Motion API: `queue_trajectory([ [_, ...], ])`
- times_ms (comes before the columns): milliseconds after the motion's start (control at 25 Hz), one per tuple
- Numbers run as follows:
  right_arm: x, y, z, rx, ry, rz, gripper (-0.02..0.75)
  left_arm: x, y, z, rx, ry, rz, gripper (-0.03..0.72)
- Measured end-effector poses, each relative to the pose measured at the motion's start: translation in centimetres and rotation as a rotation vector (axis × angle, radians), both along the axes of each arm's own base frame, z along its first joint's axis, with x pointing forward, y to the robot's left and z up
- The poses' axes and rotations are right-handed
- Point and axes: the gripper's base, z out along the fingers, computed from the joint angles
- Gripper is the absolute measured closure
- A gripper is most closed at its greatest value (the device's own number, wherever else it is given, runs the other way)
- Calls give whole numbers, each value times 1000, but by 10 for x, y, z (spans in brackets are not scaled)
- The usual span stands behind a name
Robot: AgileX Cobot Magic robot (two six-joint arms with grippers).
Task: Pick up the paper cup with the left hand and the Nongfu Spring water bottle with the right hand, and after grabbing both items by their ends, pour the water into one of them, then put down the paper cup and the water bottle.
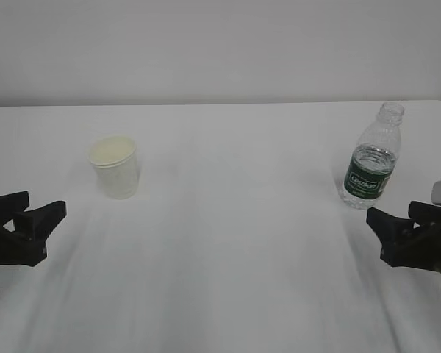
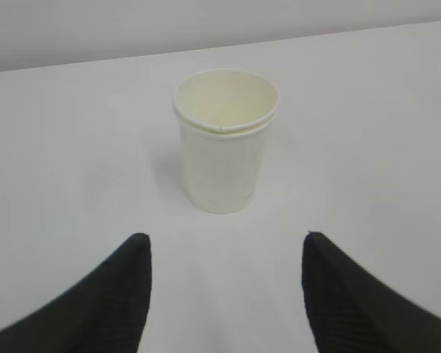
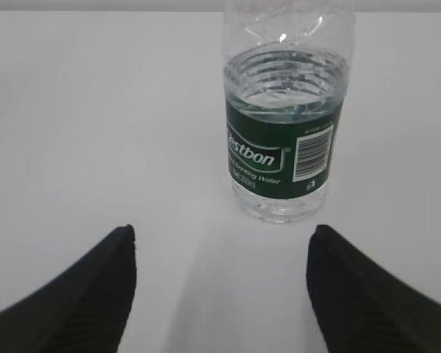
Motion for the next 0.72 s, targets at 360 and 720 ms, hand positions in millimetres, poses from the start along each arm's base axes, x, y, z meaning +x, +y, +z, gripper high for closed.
queue_trajectory([
  [360, 24, -4, -13, 3, 6, -61, 97, 0, -1, 0, 2, 0, -12, 228],
  [720, 43, -4, -4, 9, -60, -73, 69, 0, -1, 0, 2, 0, -14, 228],
])
